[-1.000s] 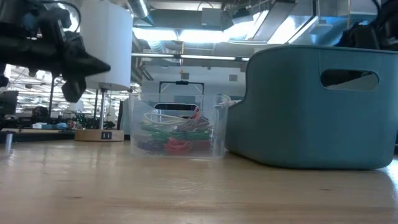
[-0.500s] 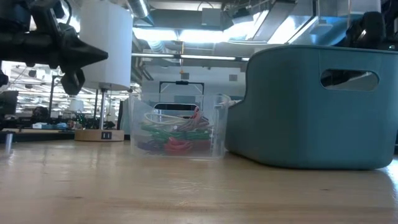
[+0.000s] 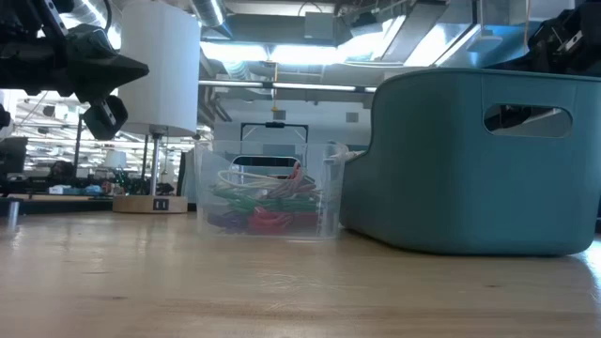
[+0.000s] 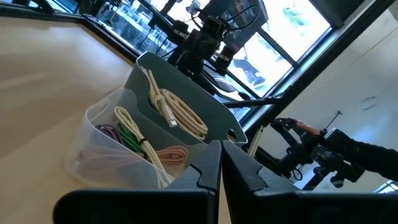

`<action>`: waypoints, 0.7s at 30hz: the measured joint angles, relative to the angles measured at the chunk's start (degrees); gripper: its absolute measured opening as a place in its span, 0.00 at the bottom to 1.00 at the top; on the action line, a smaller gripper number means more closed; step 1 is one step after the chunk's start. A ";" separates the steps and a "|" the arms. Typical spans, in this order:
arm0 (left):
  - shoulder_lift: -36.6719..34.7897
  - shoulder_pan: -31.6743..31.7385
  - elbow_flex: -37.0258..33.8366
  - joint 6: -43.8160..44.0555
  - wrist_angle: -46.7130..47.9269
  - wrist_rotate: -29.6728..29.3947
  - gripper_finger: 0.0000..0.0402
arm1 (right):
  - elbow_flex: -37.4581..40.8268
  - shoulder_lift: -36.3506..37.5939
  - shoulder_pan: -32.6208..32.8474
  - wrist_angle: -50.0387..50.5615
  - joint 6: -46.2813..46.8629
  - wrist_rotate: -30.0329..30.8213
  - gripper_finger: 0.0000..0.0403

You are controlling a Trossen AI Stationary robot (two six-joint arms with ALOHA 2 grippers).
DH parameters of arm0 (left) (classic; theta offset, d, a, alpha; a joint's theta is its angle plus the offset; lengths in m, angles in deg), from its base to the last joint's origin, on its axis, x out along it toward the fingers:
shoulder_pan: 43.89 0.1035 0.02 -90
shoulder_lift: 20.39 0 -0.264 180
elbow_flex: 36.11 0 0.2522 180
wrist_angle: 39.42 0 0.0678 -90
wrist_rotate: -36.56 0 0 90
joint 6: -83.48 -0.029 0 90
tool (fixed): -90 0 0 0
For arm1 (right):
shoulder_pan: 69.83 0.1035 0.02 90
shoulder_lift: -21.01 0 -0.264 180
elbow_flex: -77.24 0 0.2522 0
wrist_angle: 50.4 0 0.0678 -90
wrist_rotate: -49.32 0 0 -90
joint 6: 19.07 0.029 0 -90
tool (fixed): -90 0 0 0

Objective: Pick & Place USB Port
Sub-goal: Return to Home Position

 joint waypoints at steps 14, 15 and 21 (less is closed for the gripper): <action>0.00 2.12 0.00 -0.02 -0.03 -0.07 0.02 | 0.00 0.00 0.50 0.01 0.00 0.00 0.12; 0.00 2.12 0.00 -0.02 -0.03 -0.07 0.02 | 0.02 0.00 0.50 0.03 0.00 0.00 0.12; 0.00 2.12 0.00 -0.02 -0.05 -0.09 0.02 | 0.02 0.00 0.50 0.03 0.00 0.00 0.12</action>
